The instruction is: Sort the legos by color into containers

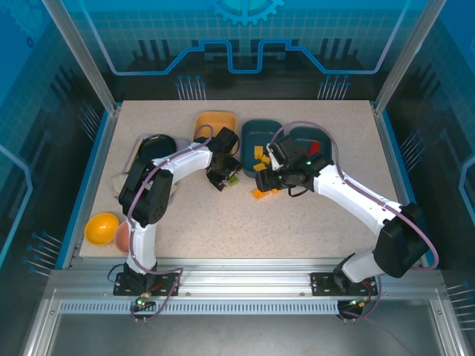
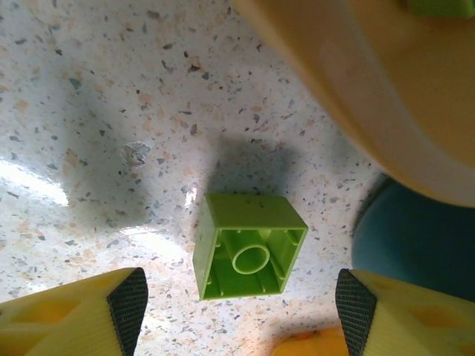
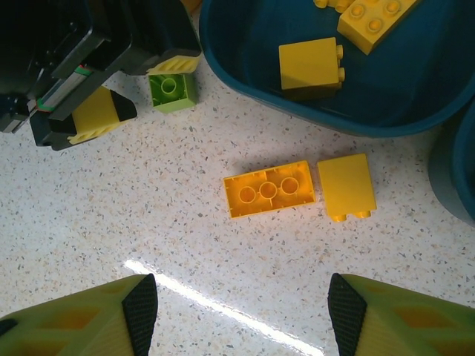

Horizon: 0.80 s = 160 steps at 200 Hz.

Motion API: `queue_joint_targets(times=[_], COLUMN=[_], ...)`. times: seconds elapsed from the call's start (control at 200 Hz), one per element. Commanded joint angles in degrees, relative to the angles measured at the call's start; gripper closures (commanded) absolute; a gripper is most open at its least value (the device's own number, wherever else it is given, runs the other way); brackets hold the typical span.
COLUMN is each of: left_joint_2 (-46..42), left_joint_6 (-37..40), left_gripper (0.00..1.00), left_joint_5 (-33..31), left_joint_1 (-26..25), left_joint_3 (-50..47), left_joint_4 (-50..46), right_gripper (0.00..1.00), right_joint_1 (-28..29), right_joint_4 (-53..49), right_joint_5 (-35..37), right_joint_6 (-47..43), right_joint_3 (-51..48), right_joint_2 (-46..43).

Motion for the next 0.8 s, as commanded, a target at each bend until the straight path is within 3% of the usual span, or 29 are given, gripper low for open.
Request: queue_joint_targets(times=[0.0,0.195,0.275,0.375,0.485,0.795], left_joint_2=[2.96,6.94,7.17,6.06,4.23,-11.93], left_joint_6=[3.02,6.50,7.27,7.96,8.73,13.65], left_gripper=[0.31,0.35,0.42,0.60,0.69,0.71], left_joint_5=[-3.42,-4.50,-5.60,-6.97,-7.96,-9.67], left_joint_1=[-1.08,-1.78,-2.09,-2.59,-2.78,-2.90], left_joint_3=[3.46,6.63,7.00,5.72,4.44,4.28], left_joint_4=[-7.10,-8.82,-9.57,-8.80,-8.57,-14.34], right_gripper=[0.35,0.35,0.35,0.35,0.35,0.32], right_joint_1=[-0.57,-0.48,-0.40,-0.41,-0.39,-0.98], right_joint_4=[0.38,0.23,0.17,0.60,1.14,11.41], right_joint_5=[-0.88,-0.54,-0.24,-0.23,-0.31,-5.82], right_joint_6=[0.45,1.05,1.13,1.40,1.72,1.62], right_joint_3=[0.59,0.26,-0.14,-0.89,-1.54,-4.53], right_joint_2=[-0.69,-1.23,-1.83,-2.58,-3.68,-12.28])
